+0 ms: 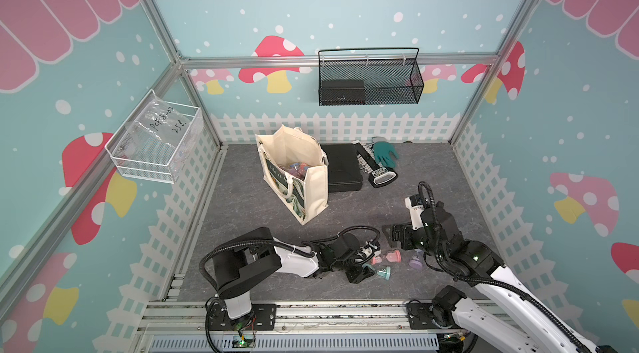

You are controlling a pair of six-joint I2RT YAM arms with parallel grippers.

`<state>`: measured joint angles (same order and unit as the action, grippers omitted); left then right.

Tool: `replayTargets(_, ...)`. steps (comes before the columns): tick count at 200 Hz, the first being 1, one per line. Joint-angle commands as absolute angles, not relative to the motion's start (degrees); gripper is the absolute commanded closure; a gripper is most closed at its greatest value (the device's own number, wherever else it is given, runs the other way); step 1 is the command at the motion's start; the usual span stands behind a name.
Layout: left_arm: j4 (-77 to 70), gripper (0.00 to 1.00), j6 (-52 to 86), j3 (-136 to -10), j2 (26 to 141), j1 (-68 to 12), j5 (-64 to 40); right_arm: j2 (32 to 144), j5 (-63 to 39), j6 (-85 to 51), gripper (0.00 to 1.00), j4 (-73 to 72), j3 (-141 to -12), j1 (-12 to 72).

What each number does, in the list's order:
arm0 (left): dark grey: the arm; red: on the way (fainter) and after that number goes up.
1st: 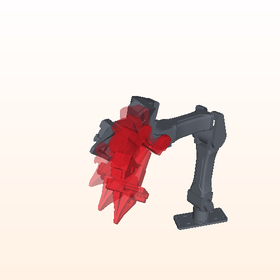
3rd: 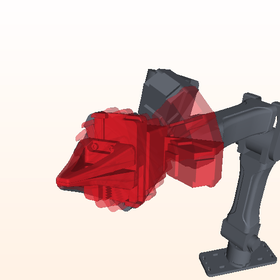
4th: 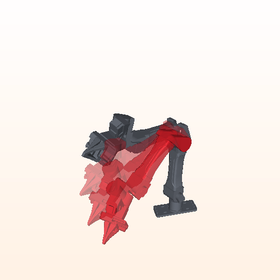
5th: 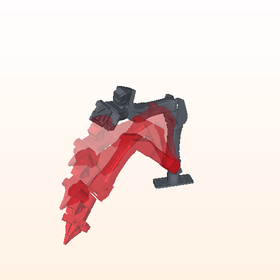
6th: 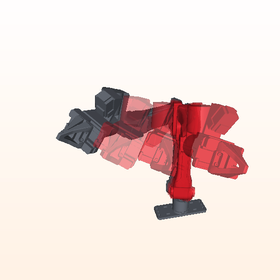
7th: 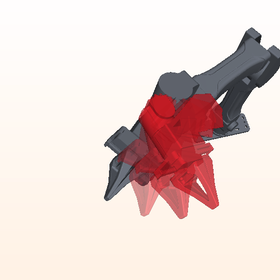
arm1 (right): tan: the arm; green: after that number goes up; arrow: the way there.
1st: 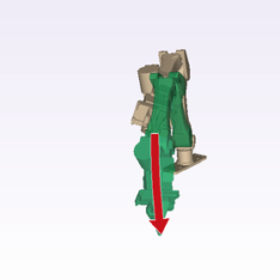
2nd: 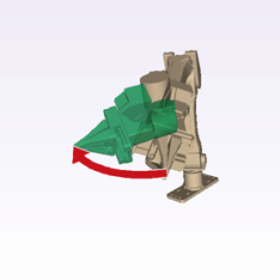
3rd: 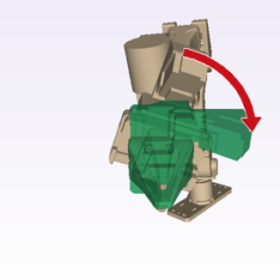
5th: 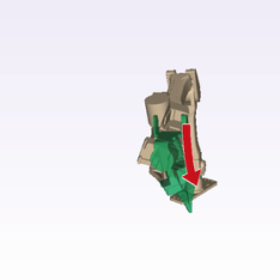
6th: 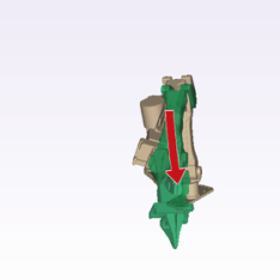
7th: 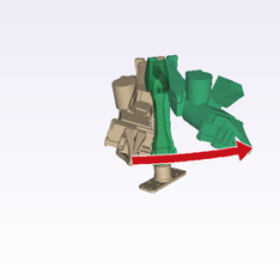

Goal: Put the hourglass into the canvas bag
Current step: Pick up the hourglass from the center of the board.

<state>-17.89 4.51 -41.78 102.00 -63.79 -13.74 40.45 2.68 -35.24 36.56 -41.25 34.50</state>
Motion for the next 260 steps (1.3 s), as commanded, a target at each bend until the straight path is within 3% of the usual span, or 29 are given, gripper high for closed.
replayTargets(1, -17.60, 0.49, 4.48, -40.83, 101.17, -63.98, -13.81, 39.90, 3.95, -36.29, 0.00, 36.04, -40.44, 34.28)
replayTargets(24, -17.68, 0.55, 4.63, -40.32, 100.32, -63.97, -12.84, 39.75, 4.40, -36.63, 0.01, 35.64, -40.18, 34.28)
replayTargets(126, -17.38, 0.66, 8.07, -37.02, 91.94, -63.73, -9.08, 37.54, 4.95, -36.61, 0.00, 32.63, -39.82, 34.25)
replayTargets(199, -7.34, 0.71, 13.77, -36.82, 80.04, -62.92, -4.25, 37.43, 0.64, -33.54, 0.00, 23.54, -40.08, 34.23)
replayTargets(260, 8.44, 0.75, 16.87, -41.95, 66.36, -62.30, 7.81, 38.36, -3.90, -29.98, 0.01, 11.36, -38.88, 34.25)
